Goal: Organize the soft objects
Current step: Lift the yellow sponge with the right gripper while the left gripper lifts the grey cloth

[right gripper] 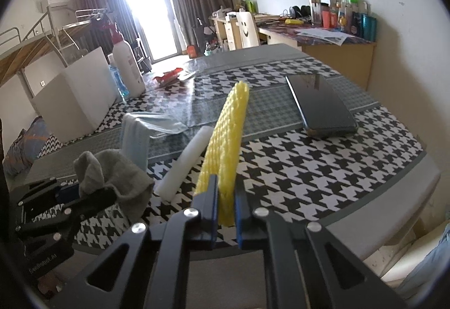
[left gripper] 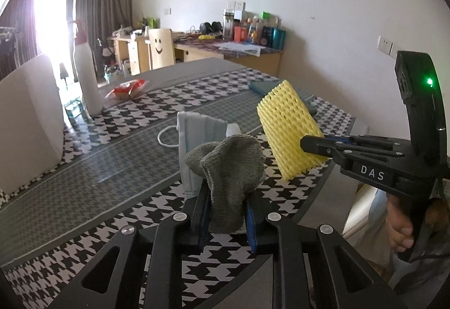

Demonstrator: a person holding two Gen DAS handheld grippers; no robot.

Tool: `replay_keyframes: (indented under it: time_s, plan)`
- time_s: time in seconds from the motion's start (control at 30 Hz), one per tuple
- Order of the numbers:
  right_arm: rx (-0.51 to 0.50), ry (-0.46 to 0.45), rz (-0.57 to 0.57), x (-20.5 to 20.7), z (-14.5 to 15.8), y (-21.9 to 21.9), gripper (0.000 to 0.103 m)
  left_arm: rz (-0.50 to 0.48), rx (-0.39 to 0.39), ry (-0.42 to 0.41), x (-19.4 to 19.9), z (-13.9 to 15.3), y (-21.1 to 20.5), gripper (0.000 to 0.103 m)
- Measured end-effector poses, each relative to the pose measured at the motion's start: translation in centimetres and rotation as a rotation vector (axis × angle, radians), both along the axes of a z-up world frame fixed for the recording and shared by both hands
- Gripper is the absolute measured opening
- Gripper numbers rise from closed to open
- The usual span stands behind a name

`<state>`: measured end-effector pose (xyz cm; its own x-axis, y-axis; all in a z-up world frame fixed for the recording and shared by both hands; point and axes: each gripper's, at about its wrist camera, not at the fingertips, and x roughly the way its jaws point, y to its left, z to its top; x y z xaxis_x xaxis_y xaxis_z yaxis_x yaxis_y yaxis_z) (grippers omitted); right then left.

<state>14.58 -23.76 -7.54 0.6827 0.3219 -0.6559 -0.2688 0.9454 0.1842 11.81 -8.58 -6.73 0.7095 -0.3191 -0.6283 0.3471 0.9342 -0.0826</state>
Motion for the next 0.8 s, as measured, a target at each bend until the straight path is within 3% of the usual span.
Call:
replay_keyframes:
  time_s: [0.8]
  plan:
    - [-0.001, -0.09, 0.037, -1.6, 3.2, 2.0, 0.012, 0.067, -0.047, -0.096, -2.2, 3.5, 3.6, 0.022]
